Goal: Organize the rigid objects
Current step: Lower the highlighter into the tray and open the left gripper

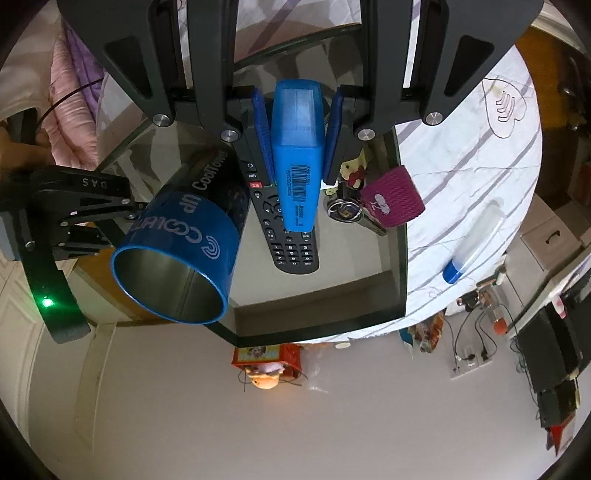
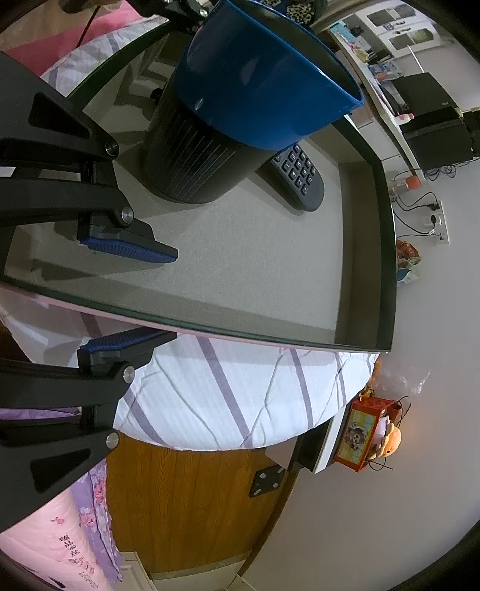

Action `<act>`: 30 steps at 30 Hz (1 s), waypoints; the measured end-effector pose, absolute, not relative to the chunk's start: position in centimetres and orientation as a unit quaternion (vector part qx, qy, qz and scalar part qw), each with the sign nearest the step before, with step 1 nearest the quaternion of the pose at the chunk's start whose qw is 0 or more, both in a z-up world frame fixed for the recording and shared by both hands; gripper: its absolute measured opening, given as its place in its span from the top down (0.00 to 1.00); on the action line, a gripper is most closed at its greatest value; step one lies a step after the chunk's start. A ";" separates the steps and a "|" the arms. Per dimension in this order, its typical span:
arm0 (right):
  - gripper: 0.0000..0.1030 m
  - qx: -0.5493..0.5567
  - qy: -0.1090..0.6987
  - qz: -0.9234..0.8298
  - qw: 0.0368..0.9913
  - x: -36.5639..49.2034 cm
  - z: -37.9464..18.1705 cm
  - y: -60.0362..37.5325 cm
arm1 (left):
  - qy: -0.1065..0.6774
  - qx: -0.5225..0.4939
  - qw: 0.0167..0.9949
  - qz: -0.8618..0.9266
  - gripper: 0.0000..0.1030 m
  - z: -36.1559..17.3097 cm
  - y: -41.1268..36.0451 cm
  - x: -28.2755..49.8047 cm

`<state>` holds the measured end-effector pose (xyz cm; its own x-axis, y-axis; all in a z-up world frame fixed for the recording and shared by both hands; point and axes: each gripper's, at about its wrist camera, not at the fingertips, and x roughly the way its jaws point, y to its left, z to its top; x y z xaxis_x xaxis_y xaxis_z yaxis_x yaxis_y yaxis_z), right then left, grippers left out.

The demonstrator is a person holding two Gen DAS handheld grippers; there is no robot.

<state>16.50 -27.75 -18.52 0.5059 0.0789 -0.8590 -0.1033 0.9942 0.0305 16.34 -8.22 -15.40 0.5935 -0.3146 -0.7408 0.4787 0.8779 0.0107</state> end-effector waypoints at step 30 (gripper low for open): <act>0.64 -0.019 0.500 0.045 0.865 16.5 -18.5 -27.5 | 0.335 0.071 0.919 -0.195 0.19 -11.4 -2.5 14.5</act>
